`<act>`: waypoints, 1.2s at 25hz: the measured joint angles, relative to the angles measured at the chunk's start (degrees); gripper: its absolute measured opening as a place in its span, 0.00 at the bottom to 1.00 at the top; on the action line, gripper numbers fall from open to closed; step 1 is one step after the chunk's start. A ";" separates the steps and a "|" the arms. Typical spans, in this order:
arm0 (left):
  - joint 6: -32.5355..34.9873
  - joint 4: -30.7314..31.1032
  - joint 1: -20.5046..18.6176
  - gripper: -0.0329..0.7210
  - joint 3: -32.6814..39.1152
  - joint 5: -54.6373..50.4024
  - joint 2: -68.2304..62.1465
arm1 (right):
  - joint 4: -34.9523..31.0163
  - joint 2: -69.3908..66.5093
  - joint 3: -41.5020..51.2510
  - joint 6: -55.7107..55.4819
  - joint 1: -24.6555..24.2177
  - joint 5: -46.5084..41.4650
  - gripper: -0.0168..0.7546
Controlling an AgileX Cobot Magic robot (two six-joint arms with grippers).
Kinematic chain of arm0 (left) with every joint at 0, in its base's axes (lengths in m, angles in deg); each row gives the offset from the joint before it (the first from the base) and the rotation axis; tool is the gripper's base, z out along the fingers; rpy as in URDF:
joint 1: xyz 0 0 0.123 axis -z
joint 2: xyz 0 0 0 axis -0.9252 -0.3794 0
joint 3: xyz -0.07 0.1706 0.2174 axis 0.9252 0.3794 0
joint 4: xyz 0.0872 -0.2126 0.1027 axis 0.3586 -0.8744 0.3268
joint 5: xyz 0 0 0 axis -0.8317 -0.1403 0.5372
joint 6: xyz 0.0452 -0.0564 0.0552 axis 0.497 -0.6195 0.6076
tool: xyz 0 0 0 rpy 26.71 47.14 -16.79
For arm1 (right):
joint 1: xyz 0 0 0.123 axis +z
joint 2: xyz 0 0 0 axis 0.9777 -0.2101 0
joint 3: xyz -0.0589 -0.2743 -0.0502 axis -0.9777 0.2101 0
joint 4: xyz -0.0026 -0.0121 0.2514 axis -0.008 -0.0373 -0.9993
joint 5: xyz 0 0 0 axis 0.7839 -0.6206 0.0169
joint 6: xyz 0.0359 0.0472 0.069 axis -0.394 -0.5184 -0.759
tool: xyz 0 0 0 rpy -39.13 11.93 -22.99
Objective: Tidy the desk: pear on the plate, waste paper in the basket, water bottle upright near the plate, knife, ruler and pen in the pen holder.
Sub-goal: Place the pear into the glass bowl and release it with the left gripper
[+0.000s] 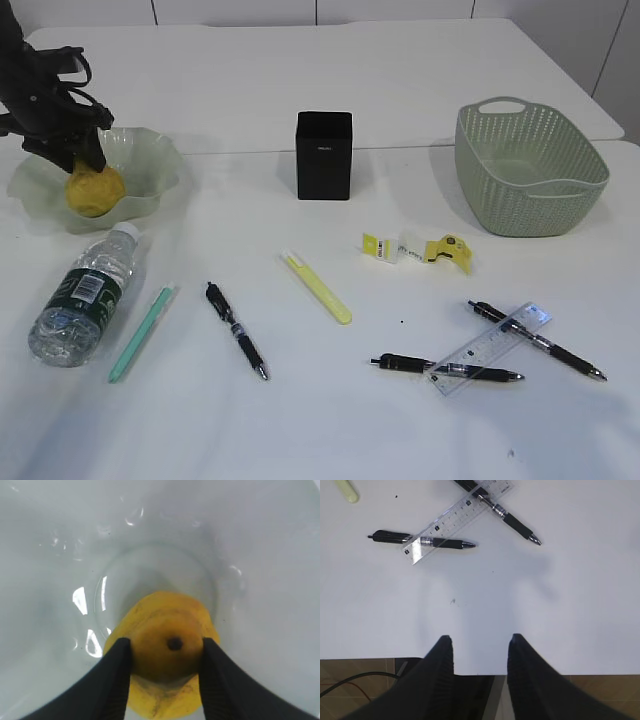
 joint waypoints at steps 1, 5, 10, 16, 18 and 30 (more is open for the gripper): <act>0.00 -0.02 0.00 0.43 0.00 0.00 0.00 | 0.00 0.00 0.00 0.00 0.00 0.00 0.41; 0.00 -0.12 0.00 0.43 0.00 0.00 0.00 | 0.00 0.00 0.00 0.00 0.00 0.00 0.41; 0.00 -0.23 0.00 0.47 0.00 0.00 0.00 | -0.04 0.00 0.00 0.00 0.00 0.00 0.41; 0.10 -0.79 0.00 0.56 0.00 0.00 0.00 | -0.04 0.00 0.00 0.00 0.00 0.00 0.41; 0.10 -1.00 0.00 0.57 0.00 0.00 0.00 | -0.04 0.00 0.00 0.00 0.00 0.00 0.41; 0.10 -2.81 0.00 0.62 -2.09 0.00 -0.04 | -0.04 0.00 0.00 0.00 0.00 0.00 0.41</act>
